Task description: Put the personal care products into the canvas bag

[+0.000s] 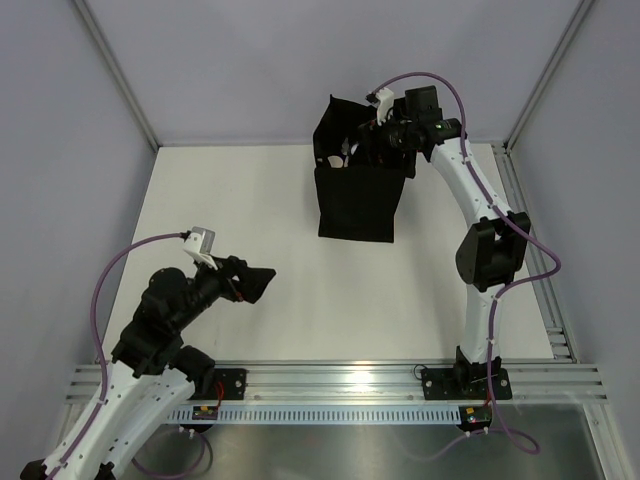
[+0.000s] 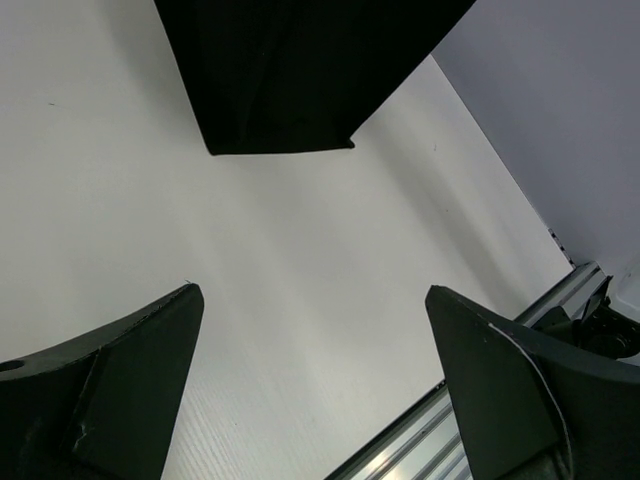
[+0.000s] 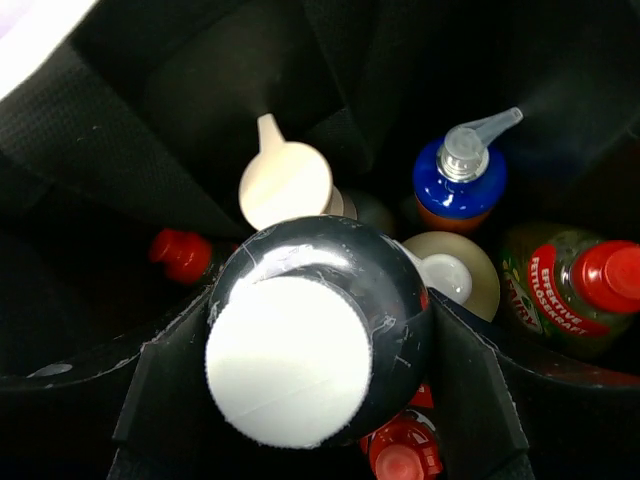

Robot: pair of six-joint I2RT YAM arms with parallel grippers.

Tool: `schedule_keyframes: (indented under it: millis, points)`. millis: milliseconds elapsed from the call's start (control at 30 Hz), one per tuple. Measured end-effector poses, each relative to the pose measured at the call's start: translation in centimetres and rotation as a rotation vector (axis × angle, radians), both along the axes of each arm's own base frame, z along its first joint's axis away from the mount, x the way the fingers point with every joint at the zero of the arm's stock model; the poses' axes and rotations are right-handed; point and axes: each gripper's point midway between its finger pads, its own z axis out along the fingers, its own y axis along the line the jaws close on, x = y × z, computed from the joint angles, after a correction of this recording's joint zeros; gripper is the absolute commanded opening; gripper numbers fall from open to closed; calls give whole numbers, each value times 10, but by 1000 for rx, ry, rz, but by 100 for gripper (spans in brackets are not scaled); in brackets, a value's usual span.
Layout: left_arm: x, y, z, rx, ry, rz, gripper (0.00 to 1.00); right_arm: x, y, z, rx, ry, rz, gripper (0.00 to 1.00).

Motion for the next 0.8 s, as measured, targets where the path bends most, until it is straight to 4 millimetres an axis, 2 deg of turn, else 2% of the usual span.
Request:
schedule_keyframes:
  millis: [200,233,300,333,433,567,767,800]
  points:
    - [0,0,0,0,0,-2,99,0,0,-1,16,22,-17,2]
    - [0,0,0,0,0,-2,99,0,0,-1,16,25,-21,13]
    - [0,0,0,0,0,-3,99,1,-1,-2,14,30,-28,20]
    - [0,0,0,0,0,-3,99,1,-1,-2,12,31,-30,30]
    - [-1,-1,0,-1,2,-9,99,2,-2,-5,5,33,-33,36]
    - [-2,-2,0,-1,3,-16,99,2,-2,-7,-3,22,-20,53]
    - [-3,-3,-2,-1,7,-24,99,-6,-3,-4,-15,8,16,60]
    - [-3,-3,-2,-2,7,-25,99,-8,-3,-4,-15,11,22,63]
